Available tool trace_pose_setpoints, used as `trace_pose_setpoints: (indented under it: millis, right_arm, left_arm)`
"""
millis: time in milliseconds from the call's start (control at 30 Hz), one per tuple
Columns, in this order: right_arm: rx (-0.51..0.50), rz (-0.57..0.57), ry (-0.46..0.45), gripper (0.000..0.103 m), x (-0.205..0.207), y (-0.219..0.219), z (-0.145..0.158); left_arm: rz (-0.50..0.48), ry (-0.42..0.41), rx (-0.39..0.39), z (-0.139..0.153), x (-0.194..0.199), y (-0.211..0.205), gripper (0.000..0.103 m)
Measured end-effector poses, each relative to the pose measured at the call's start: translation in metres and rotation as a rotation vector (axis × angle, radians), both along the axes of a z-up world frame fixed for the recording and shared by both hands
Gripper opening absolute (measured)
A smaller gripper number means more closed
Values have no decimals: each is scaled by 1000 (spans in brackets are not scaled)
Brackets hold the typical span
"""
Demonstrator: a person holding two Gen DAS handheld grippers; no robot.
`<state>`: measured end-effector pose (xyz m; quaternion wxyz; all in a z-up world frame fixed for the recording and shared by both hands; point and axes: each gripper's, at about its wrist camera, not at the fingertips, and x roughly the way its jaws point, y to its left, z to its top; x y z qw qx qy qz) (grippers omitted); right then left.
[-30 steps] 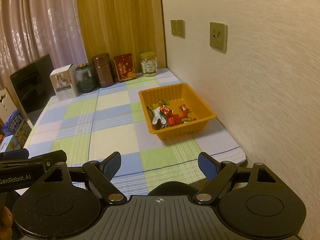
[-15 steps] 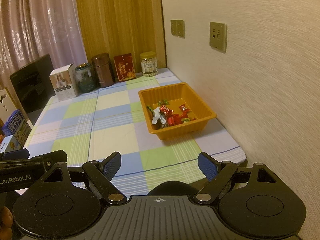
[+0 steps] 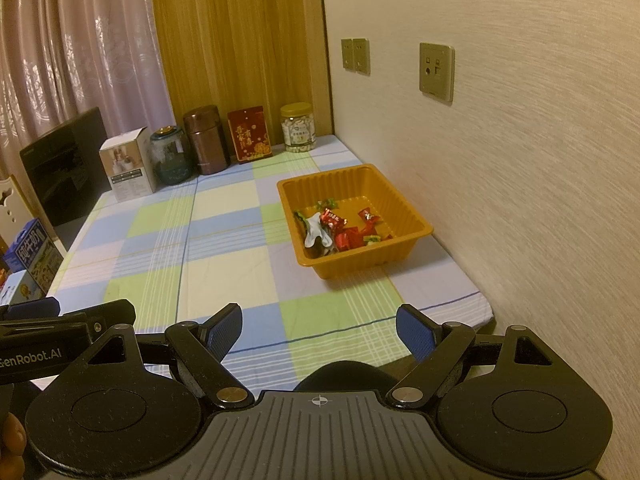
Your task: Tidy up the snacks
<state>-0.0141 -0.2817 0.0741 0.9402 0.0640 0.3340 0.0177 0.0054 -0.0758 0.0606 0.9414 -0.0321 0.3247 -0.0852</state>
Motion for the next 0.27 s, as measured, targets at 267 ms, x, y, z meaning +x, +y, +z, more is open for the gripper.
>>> trace_pose_setpoints:
  millis: [267]
  right_arm:
    - [4, -2, -1, 84, -3, 1, -2]
  left_arm:
    - [-15, -9, -18, -1, -2, -2, 103]
